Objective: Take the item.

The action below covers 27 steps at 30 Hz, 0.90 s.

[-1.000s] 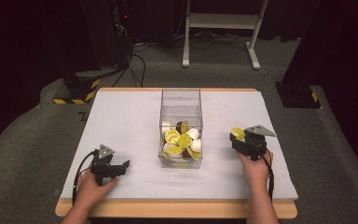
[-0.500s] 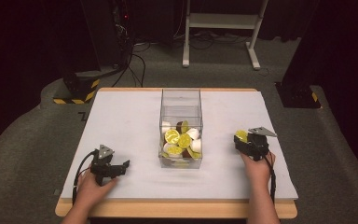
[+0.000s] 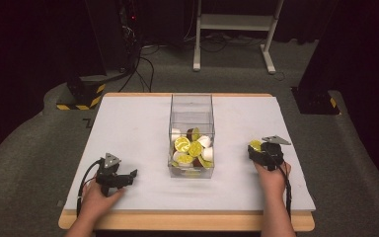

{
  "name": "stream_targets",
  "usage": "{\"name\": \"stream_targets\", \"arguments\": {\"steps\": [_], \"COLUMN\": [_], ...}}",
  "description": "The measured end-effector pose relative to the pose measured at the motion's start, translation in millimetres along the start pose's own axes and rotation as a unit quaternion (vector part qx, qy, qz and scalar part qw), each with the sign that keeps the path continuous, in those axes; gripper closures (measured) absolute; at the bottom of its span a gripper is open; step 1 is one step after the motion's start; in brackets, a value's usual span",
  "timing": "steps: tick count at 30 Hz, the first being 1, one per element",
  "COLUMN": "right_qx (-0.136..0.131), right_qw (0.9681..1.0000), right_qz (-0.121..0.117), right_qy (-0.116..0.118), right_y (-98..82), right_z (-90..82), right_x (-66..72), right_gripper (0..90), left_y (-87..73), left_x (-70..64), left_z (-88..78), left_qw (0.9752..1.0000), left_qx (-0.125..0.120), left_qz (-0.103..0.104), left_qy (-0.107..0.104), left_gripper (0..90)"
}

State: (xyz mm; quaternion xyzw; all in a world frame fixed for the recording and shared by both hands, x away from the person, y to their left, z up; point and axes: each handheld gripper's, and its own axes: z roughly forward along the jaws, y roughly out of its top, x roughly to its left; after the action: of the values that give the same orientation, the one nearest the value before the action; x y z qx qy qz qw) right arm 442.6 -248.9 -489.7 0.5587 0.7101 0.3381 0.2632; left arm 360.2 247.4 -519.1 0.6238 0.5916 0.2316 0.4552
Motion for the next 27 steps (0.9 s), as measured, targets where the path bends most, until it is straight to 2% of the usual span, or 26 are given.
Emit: {"name": "stream_targets", "arguments": {"steps": [5, 11, 27], "right_qx": [-0.003, -0.002, -0.003], "right_qw": [0.9999, 0.9999, 1.0000], "right_qz": [-0.009, -0.009, 0.002], "right_qy": [-0.004, -0.005, -0.003], "right_y": [-0.7, -0.7, 0.4], "right_z": [0.7, 0.4, -1.8], "right_x": [1.2, 2.4, 2.5], "right_gripper": [38.4, 37.9, 25.2], "left_y": [0.0, 0.0, 0.1], "left_x": [0.0, 0.0, 0.0], "left_z": [0.0, 0.0, 0.0], "left_qw": [1.0000, 1.0000, 1.0000], "left_qx": [0.000, 0.000, 0.000], "left_qz": [0.000, 0.000, 0.000], "left_qy": [0.000, 0.000, 0.000], "left_gripper": [15.8, 15.8, 15.8]}}
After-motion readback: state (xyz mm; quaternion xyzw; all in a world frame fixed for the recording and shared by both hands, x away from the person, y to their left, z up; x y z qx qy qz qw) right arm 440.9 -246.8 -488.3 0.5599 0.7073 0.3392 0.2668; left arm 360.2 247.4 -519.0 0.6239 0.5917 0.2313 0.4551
